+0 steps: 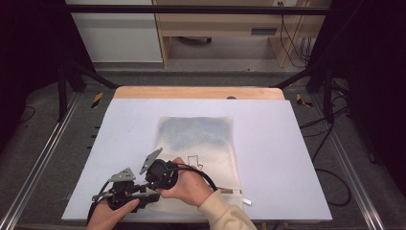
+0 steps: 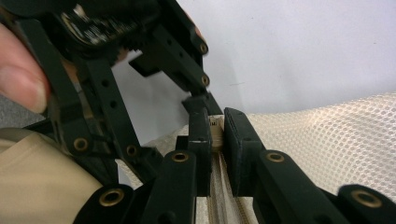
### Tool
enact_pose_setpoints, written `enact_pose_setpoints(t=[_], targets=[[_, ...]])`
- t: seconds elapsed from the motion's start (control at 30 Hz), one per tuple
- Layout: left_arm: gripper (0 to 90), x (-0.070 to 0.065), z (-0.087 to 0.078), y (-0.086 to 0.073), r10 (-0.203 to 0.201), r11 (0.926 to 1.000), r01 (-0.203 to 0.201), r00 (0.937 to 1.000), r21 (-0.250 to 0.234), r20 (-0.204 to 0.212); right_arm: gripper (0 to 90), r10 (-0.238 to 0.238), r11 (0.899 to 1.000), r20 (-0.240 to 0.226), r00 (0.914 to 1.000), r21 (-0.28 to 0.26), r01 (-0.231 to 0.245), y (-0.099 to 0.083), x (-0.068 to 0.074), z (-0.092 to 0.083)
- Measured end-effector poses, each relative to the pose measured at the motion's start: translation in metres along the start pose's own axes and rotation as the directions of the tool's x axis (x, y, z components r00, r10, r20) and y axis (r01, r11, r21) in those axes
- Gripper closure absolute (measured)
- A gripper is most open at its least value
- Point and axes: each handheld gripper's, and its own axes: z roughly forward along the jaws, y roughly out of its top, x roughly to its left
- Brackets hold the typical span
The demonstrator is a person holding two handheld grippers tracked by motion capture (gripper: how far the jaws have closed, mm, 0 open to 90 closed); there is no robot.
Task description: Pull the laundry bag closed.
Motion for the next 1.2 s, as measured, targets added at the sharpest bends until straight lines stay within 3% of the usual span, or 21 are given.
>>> enact_pose_setpoints(t=[0.27, 0.83, 1.2], targets=[[54.8, 0.005, 0.004, 0.003, 0.007, 1.0, -0.007, 0.9999, -0.003, 0.011, 82.0, -0.004, 1.0, 0.005, 1.0, -0.008, 0.004, -0.001, -0.002, 0.0], [61.4, 0.009, 0.015, 0.006, -0.006, 1.0, 0.006, 0.9996, 0.001, 0.028, 82.0, 0.005, 1.0, 0.011, 0.9999, -0.007, -0.005, -0.002, -0.001, -0.001], [80.1, 0.011, 0.014, 0.005, -0.024, 0.9997, 0.025, 0.999, -0.003, 0.038, 81.9, 0.003, 1.0, 0.007, 1.0, 0.001, -0.003, -0.005, -0.003, -0.002]])
